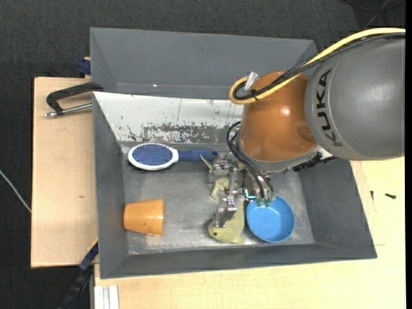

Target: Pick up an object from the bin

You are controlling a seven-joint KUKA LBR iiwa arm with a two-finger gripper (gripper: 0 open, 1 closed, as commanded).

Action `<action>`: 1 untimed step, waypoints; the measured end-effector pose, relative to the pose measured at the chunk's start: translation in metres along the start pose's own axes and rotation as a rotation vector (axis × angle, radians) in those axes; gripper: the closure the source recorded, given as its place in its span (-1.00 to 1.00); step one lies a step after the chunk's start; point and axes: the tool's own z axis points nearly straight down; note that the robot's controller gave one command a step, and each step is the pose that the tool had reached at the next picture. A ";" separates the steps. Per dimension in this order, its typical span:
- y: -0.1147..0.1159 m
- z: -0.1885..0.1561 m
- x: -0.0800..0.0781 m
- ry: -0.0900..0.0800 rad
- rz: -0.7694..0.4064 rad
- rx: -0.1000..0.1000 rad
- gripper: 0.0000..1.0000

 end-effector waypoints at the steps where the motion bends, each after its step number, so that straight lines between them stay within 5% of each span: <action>1: -0.036 0.081 -0.027 -0.008 -0.157 -0.004 -1.00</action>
Offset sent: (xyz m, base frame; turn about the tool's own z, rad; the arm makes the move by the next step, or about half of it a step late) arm 0.0245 -0.0390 -0.0829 -0.1578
